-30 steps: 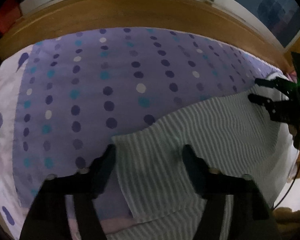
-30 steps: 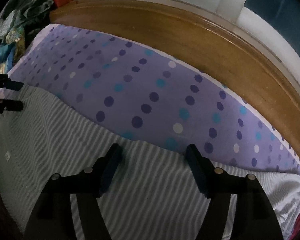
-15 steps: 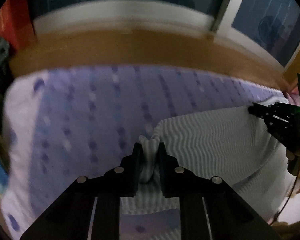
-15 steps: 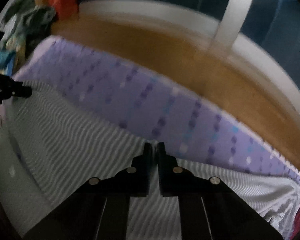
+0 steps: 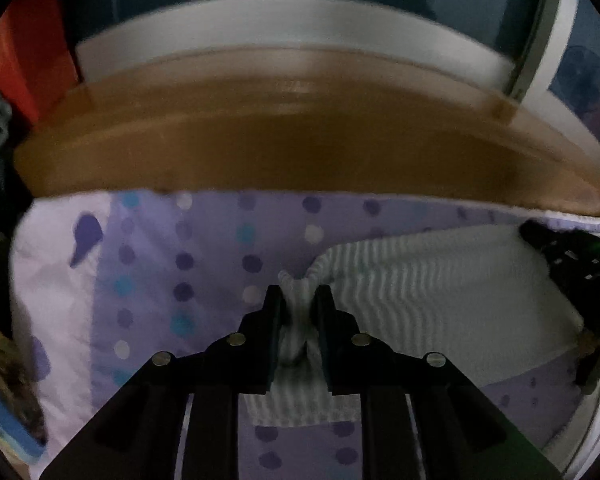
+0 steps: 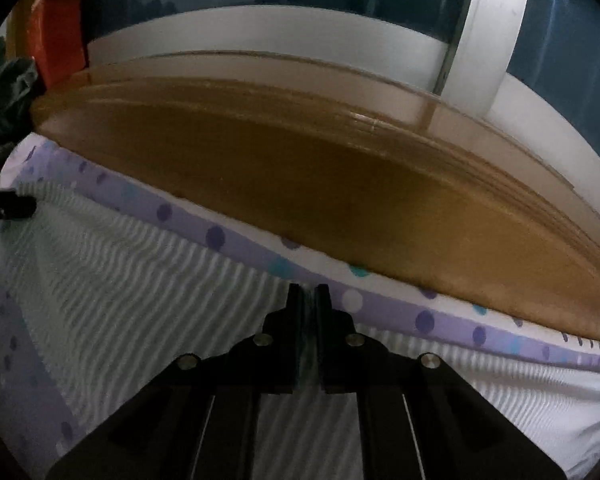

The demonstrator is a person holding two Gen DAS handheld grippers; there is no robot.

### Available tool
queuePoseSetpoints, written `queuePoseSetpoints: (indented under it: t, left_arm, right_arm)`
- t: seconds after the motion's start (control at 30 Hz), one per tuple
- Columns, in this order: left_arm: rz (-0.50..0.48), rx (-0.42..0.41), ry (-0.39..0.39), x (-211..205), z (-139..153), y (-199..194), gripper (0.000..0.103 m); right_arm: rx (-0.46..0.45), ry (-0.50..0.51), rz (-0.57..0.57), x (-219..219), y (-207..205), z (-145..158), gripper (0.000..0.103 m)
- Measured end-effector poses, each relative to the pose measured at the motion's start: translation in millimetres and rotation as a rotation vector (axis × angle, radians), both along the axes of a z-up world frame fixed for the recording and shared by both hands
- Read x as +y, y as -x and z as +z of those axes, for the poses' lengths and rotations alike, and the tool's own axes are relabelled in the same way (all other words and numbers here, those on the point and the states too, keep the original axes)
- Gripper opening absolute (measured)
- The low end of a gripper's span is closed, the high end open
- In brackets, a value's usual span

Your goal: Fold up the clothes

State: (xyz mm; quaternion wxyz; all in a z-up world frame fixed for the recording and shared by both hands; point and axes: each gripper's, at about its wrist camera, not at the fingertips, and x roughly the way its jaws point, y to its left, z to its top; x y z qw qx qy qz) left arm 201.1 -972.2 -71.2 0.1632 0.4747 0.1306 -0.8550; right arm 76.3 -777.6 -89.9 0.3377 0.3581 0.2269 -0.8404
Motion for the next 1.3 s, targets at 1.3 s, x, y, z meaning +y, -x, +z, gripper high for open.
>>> queuePoseSetpoints:
  t: [1.3]
  left_arm:
    - [0.09, 0.014, 0.105, -43.1, 28.8, -70.2, 0.004]
  right_arm:
    - [-0.106, 0.002, 0.266, -101.1, -151.9, -9.2, 0.037]
